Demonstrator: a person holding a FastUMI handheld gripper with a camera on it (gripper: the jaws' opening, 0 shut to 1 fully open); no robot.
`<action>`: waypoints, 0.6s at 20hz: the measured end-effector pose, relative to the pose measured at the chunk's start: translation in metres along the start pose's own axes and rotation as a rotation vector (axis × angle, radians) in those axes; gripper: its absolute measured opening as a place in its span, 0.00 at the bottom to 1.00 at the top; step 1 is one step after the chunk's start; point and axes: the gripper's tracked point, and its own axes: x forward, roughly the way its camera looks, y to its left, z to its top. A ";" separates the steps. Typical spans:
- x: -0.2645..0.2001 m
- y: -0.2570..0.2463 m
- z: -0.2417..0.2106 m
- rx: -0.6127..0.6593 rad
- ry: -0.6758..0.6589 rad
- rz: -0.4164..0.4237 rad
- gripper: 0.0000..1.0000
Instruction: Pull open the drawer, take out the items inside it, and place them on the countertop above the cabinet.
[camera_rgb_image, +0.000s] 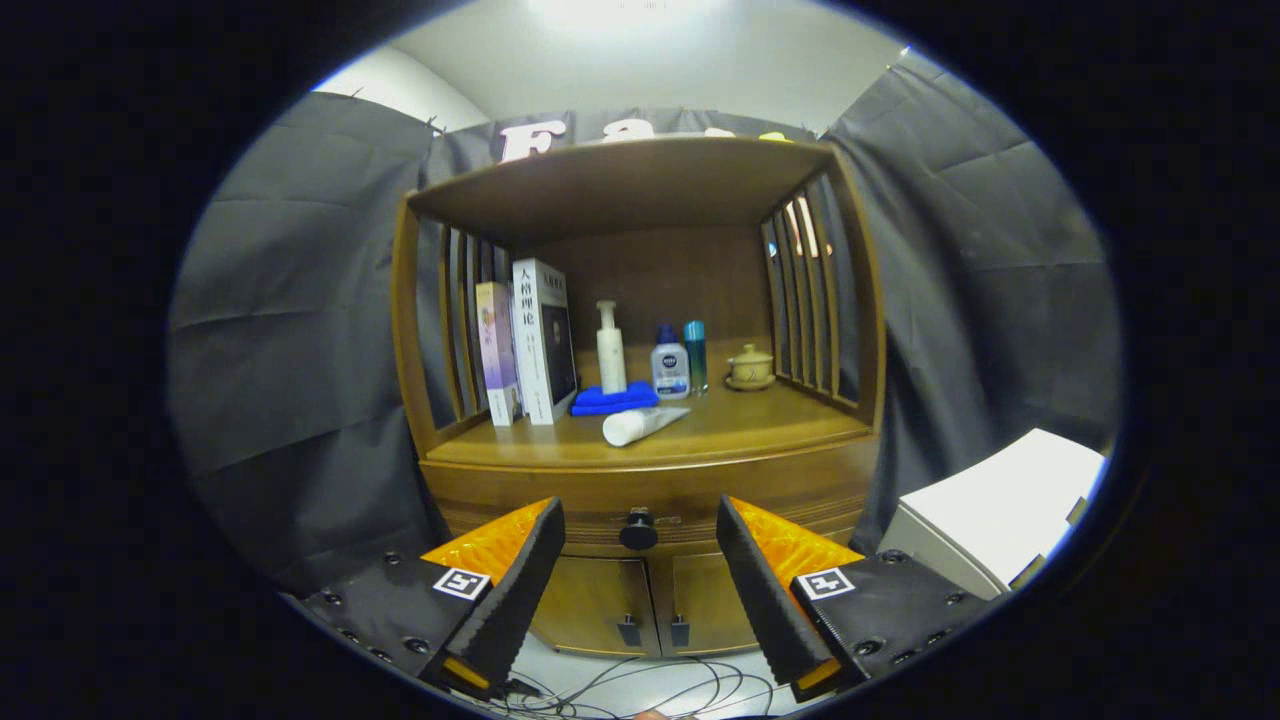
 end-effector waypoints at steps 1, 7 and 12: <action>-0.015 -0.003 0.003 0.008 -0.010 -0.002 0.96; -0.063 -0.025 0.033 -0.004 -0.076 -0.027 0.96; -0.077 -0.021 0.047 0.042 -0.111 0.008 0.95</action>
